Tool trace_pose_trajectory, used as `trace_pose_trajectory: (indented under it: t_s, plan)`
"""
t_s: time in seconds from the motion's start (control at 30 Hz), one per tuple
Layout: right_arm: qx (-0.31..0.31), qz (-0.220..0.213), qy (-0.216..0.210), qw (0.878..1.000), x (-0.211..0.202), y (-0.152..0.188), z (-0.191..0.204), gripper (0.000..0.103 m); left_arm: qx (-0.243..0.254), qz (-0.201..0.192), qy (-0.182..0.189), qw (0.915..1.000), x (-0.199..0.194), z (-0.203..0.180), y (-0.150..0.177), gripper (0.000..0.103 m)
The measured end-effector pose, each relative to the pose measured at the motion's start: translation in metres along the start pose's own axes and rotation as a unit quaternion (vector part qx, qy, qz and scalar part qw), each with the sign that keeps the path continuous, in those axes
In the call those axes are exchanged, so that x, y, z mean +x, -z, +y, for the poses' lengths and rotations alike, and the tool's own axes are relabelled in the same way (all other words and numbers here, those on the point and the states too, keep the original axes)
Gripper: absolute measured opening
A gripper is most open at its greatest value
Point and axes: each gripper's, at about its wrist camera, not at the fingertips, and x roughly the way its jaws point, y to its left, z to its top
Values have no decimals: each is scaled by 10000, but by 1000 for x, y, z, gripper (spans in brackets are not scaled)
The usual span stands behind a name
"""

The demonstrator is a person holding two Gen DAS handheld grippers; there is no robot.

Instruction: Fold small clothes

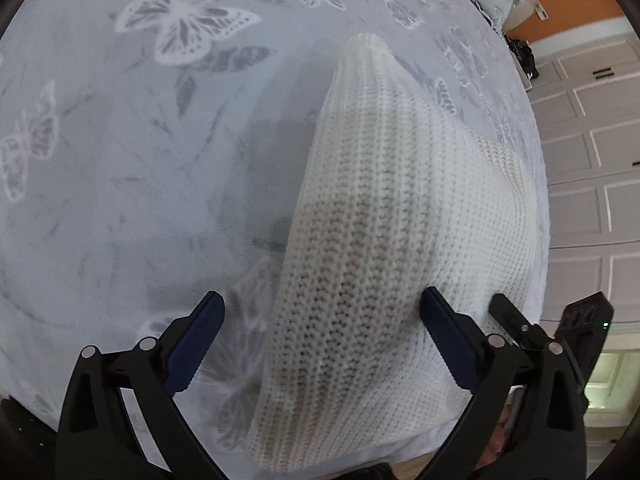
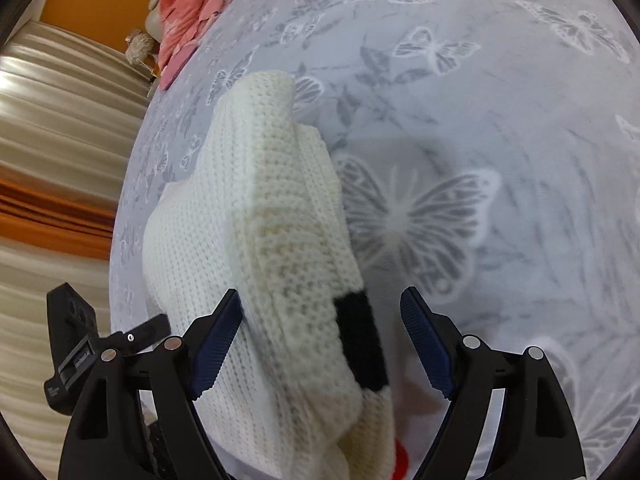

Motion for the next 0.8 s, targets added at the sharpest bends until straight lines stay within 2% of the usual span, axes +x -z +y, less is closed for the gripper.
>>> trace_pose_trajectory:
  t_s: [0.1, 0.2, 0.33, 0.37, 0.43, 0.53, 0.63, 0.7, 0.77, 0.8]
  plan:
    - [191, 233, -152, 9994, 18, -3, -4, 83, 115, 27, -29, 9999, 4, -2, -2, 98]
    - [344, 246, -312, 9986, 18, 2, -6, 86, 42, 108, 16, 9999, 7, -3, -6, 98]
    - [286, 433, -543, 9972, 19, 21, -12, 86, 32, 86, 496, 9987, -1, -3, -5, 98]
    - [290, 437, -592, 9969, 20, 23, -13, 86, 57, 115, 721, 9973, -1, -2, -2, 98]
    - [260, 450, -732, 9960, 19, 31, -14, 86, 68, 245, 914, 9955, 5, 2, 2, 98]
    - [278, 428, -841, 9952, 22, 32, -17, 87, 57, 453, 785, 9959, 24, 4, 4, 98]
    - [473, 432, -1054, 9924, 28, 23, -19, 88, 30, 399, 814, 9959, 32, -1, -2, 98]
    - [553, 403, -1084, 9917, 29, 20, -20, 74, 44, 367, 956, 9947, 33, -6, -6, 94]
    - [652, 360, -1172, 9903, 23, 22, -18, 49, 69, 391, 1063, 9935, 29, -10, -7, 64]
    - [644, 315, -1171, 9905, 16, 23, -16, 45, 73, 388, 1132, 9928, 24, -10, -6, 58]
